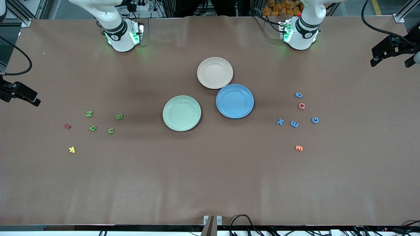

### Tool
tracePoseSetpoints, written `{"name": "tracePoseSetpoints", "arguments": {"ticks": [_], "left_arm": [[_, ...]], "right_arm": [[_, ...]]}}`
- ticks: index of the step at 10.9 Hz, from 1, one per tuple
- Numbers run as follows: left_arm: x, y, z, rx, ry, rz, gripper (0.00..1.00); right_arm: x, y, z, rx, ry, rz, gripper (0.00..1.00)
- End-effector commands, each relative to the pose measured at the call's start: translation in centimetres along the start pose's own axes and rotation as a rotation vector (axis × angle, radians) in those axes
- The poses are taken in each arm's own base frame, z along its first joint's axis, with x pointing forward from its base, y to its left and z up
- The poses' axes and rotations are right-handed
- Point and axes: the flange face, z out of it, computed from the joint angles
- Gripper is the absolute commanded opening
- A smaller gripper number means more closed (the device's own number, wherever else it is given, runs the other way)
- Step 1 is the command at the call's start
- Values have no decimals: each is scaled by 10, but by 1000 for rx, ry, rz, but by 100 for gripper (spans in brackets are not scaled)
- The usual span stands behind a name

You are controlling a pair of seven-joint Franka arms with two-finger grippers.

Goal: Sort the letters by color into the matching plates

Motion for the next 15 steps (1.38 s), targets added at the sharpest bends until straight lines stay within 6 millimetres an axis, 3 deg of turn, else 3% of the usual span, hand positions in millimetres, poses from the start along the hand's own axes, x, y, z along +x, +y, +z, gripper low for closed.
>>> {"name": "tracePoseSetpoints", "arguments": {"ticks": [1,8,11,13,15], "left_arm": [[-1,-2,-3,21,11,-16,100],[4,0,4,19,-4,-8,100],[9,-1,16,18,-28,-20,100],[14,-1,33,12,-56,-18,100],[20,1,64,11,-64,-13,100]], "right_arm": [[0,-1,0,-10,6,0,100],[1,-1,1,-10,5,-1,100],[1,-3,1,-10,4,-5,100],[1,-4,4,-9,-1,-3,100],[2,-2,13,-11,-15,0,100]]}}
